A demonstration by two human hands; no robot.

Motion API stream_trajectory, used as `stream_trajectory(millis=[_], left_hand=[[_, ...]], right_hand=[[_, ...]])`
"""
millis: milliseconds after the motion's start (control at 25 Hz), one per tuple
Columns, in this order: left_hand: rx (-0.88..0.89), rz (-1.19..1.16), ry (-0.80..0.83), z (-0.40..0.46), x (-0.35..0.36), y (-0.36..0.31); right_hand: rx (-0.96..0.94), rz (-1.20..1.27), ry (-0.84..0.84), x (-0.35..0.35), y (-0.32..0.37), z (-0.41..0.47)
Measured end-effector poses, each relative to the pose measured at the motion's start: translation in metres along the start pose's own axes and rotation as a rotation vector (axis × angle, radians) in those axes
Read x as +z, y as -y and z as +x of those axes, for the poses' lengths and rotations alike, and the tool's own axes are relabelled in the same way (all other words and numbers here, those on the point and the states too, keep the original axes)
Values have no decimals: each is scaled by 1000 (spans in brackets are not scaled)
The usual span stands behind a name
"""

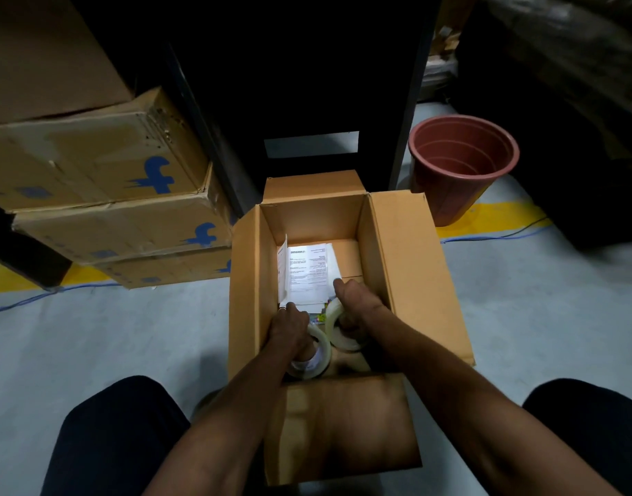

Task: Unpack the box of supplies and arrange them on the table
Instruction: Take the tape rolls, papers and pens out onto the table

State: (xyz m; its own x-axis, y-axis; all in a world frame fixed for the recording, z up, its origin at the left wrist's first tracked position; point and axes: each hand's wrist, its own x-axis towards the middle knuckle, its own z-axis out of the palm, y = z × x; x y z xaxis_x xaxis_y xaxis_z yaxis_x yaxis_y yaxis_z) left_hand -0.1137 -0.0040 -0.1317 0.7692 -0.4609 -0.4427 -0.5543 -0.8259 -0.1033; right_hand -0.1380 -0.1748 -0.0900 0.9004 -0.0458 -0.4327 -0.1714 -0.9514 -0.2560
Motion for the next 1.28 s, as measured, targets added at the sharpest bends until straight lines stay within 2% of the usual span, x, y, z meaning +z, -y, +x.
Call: stream_trajectory(millis=[160, 280, 360, 560, 720, 800, 1000, 1080, 1280], left_hand=[[46, -42, 18, -3, -21, 2], [19, -245, 55, -6, -40, 12], [27, -392, 21, -9, -49, 18], [23, -757, -107, -15, -75, 29], [-22, -985, -324, -20, -111, 40], [-57, -1127, -441, -29, -123, 45], [-303, -1686, -609, -45, -131, 41], [-363, -1768, -668, -48, -138, 39], [-425, -1769, -782, -46, -152, 49]], right_hand=[[-57, 52, -41, -36, -2, 7], [-100, 255, -77, -59, -15, 9], [-122, 378, -112, -72, -22, 8], [-192, 800, -245, -92, -36, 12], [-145, 1248, -430, -109, -39, 0], [-92, 1385, -523, -115, -37, -5], [15, 1508, -565, -119, -34, -8], [1, 1502, -562, -124, -31, -9], [14, 1514, -564, -137, -19, -19]])
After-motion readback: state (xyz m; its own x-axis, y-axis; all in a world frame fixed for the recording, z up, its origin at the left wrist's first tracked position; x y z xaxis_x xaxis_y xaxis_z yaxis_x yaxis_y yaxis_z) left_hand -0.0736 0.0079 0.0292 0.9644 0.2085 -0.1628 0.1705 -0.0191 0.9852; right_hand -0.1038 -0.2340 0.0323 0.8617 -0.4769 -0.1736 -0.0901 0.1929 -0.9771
